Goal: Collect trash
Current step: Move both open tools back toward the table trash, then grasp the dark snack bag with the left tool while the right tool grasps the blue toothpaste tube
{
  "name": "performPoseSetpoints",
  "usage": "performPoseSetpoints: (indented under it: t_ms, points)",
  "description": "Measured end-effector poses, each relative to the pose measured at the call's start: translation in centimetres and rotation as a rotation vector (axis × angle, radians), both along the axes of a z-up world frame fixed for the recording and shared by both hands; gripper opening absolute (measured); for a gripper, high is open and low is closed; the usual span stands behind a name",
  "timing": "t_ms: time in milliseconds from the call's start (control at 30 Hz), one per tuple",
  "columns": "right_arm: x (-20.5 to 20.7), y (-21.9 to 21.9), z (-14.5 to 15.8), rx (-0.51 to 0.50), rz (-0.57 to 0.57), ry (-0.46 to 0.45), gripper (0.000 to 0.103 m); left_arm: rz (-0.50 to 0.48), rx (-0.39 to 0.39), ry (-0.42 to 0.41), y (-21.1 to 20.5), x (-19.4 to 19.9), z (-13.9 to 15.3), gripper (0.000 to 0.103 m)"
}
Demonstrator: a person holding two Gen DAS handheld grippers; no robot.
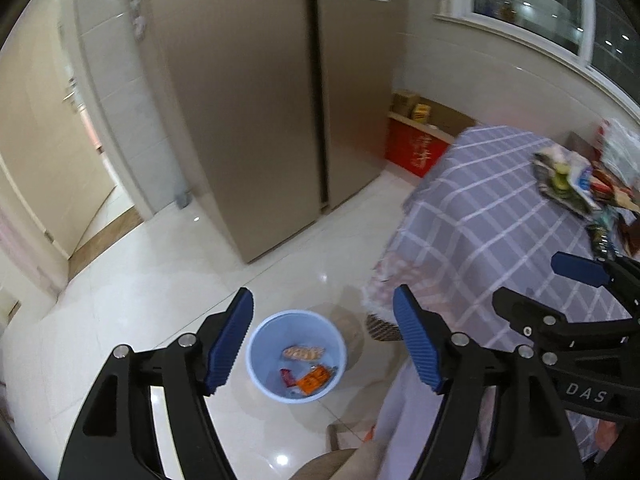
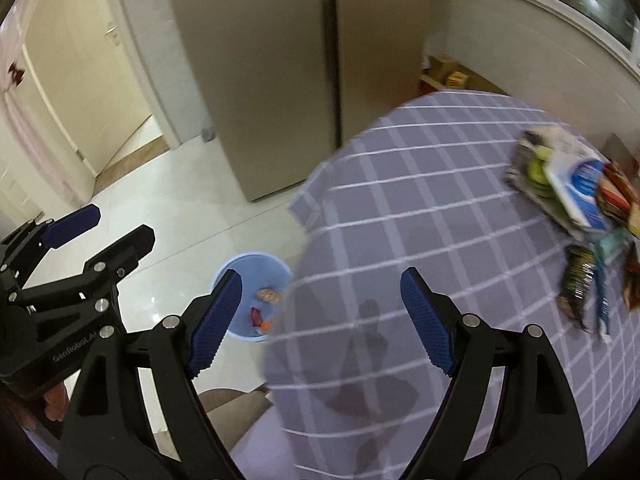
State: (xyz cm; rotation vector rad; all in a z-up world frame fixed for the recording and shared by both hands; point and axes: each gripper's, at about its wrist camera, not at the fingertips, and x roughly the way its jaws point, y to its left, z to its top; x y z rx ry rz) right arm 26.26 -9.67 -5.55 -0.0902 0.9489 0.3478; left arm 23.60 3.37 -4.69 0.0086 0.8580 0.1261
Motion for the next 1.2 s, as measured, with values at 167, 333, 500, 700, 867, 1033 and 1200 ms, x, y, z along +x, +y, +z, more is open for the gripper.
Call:
performPoseSetpoints:
  t_ms: [167,333,500,700,867,1033,1200]
  points:
    - [0.2,-5.1,0.4,0.012,-0.095,-0.006,0.081,-0.091,0.004,-0.006,-4.7,1.5,0.5,0.071]
    - [0.3,-9.8,0.9,0.012,-0.195,-0.016,0.081,-0.183,-0.001,-0.005,-9.2,2.9,0.9,0.072]
    - [0.5,-14.1,1.4,0.012,-0.287,-0.024,0.081,-0.276,0.001,0.015,-14.1,4.2,0.5,0.072]
    - [0.1,-19.5,1.3,0.008,-0.391,-0.018,0.081,-0.364,-0.009,0.039,-18.9,5.3,0.4,0.072]
    - [-0.5,-22.9,0.9,0.007,-0.465,-0.005,0.081,-0.422,-0.017,0.053,-22.0,5.9,0.2,0.072]
    - [-0.4,-25.4,0.2,-0.008,-0.526,0.011,0.081,-0.483,-0.046,0.084,-24.8,6.5,-0.2,0.072]
    - [-0.9,-27.9,-0.5,-0.013,-0.575,0.024,0.081,-0.523,-0.044,0.114,-27.5,7.2,-1.2,0.072]
